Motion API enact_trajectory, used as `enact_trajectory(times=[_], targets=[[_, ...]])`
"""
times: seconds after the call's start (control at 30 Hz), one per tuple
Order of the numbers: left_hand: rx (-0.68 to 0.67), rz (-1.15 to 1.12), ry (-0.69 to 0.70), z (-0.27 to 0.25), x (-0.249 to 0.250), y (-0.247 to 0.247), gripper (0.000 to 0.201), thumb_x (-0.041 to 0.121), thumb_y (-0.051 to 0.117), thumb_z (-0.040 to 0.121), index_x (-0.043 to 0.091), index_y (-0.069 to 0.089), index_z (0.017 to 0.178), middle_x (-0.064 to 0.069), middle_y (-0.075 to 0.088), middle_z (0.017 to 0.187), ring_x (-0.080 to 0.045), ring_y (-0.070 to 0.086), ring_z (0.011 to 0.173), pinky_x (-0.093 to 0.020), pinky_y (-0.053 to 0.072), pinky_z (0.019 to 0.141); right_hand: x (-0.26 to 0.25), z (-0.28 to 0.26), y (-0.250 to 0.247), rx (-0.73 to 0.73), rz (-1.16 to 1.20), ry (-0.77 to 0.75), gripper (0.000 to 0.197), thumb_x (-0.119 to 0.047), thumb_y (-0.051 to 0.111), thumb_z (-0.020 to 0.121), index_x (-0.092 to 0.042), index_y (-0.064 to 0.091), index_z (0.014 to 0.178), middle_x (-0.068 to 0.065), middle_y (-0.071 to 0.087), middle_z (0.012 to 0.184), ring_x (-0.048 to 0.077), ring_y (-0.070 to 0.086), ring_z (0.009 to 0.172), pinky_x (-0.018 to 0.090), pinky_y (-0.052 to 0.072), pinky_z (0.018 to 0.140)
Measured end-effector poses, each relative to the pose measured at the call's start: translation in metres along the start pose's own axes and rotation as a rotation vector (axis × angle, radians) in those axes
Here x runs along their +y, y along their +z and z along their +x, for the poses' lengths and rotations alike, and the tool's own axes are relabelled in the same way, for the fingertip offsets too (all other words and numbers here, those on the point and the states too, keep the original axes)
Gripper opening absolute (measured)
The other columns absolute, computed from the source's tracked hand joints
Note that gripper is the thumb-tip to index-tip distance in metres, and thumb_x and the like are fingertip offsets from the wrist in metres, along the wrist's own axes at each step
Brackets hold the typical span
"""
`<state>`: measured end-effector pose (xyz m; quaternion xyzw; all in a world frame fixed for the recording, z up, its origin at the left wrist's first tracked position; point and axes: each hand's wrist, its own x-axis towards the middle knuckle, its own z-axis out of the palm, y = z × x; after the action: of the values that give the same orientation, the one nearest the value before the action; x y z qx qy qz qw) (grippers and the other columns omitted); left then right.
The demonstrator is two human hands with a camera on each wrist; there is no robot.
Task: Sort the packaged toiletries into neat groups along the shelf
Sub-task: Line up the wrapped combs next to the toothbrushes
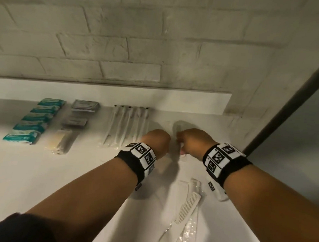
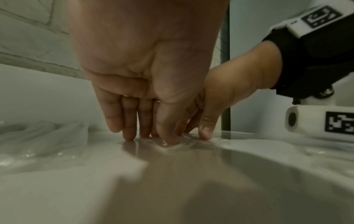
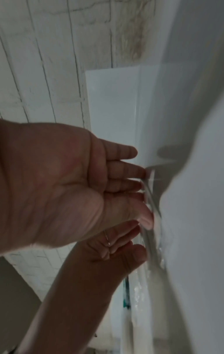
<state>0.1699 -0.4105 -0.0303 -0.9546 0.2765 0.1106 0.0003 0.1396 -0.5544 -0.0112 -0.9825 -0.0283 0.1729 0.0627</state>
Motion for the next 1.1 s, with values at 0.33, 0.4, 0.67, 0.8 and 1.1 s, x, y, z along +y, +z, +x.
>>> enact_trajectory(times=[0.33,0.4,0.67,0.8,1.1], targets=[[0.034,0.084,0.028,0.020,-0.004,0.012,0.027,0.016,0.051,0.091,0.010,0.065,0.114,-0.011,0.066,0.109,-0.029,0.062,0.104,-0.035,0.049,0.083,0.006,0.006,0.007,0.015,0.049,0.050,0.061,-0.024,0.059,0.089,-0.015,0.034,0.144,0.013,0.058,0.129,0.032,0.060,0.112,0.041,0.050,0.093],[0.032,0.100,0.032,0.020,-0.004,0.013,0.027,0.017,0.052,0.091,0.010,0.065,0.114,-0.011,0.066,0.109,-0.029,0.062,0.104,-0.035,0.048,0.082,0.005,0.005,0.007,-0.002,0.056,0.039,0.061,-0.022,0.056,0.092,-0.012,0.029,0.146,0.015,0.056,0.132,0.033,0.059,0.113,0.042,0.049,0.095],[0.018,0.140,0.068,0.015,-0.001,0.000,0.029,0.020,0.051,0.093,0.009,0.064,0.116,-0.013,0.066,0.114,-0.031,0.061,0.107,-0.034,0.046,0.080,0.001,-0.015,-0.006,0.014,0.306,0.033,0.073,-0.025,0.061,0.091,-0.016,0.021,0.152,0.012,0.025,0.157,0.031,0.032,0.140,0.040,0.035,0.111],[-0.062,0.154,0.076,0.011,0.002,-0.004,0.025,0.017,0.052,0.090,0.010,0.068,0.109,-0.011,0.068,0.108,-0.030,0.064,0.100,-0.031,0.044,0.072,-0.004,-0.055,-0.003,-0.160,0.566,-0.062,0.036,-0.003,0.077,0.076,-0.024,0.066,0.103,-0.009,0.052,0.116,0.016,0.058,0.112,0.024,0.058,0.070],[-0.055,0.031,0.015,0.006,0.000,-0.004,0.038,0.018,0.050,0.093,0.015,0.056,0.131,-0.008,0.055,0.136,-0.027,0.051,0.123,-0.034,0.042,0.100,-0.026,-0.117,0.025,-0.205,-0.245,-0.290,0.039,-0.015,0.077,0.070,-0.028,0.055,0.100,-0.004,0.037,0.119,0.016,0.035,0.098,0.034,0.044,0.088]])
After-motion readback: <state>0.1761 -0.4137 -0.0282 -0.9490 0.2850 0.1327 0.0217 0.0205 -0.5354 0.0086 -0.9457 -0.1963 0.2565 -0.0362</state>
